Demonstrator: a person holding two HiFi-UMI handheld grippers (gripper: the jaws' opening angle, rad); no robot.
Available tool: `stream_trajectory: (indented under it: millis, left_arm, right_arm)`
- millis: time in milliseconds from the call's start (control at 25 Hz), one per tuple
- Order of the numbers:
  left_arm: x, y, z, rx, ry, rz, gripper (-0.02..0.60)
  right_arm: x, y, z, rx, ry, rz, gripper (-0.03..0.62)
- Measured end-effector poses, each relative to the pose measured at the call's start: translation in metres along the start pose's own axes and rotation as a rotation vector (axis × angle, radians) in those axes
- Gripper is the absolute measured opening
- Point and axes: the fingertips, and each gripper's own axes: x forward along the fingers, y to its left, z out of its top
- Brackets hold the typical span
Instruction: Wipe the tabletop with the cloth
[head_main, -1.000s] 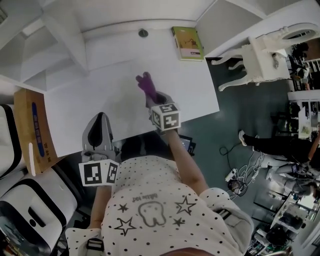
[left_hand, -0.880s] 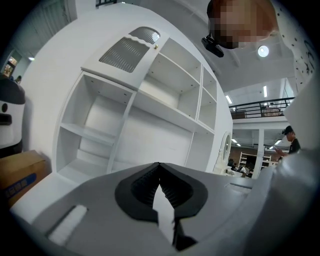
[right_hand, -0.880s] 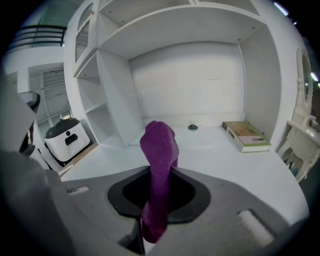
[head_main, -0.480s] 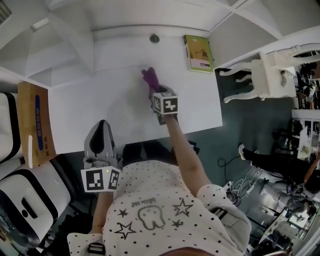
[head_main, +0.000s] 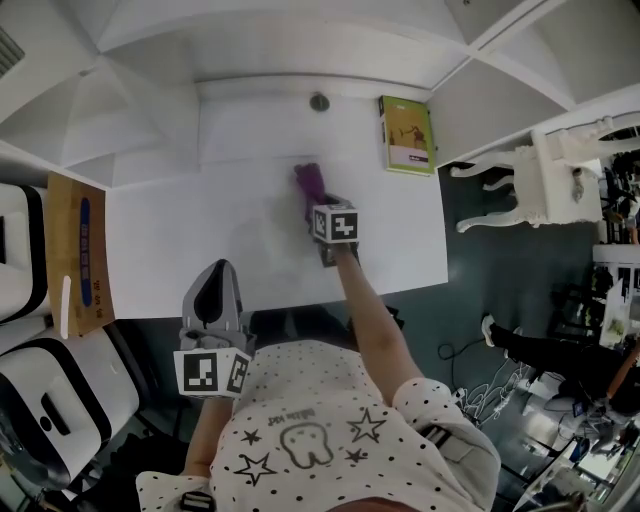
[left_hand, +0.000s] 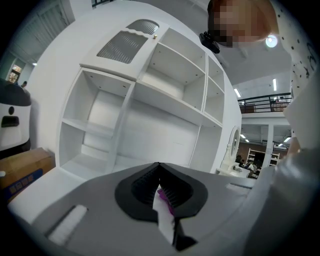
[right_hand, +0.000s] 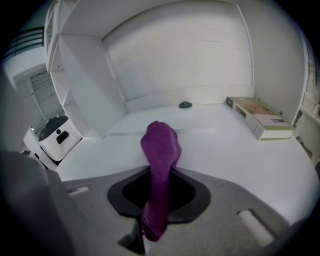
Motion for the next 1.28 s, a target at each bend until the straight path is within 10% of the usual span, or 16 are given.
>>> stream_trajectory:
  millis: [1280]
  left_arm:
    - [0.04,-0.076,-0.01,0.029,0.026,-0.126,-0.005]
  right_arm:
    - [-0.017,-0.079,0.0,-0.048,-0.021,-0.035,0.064]
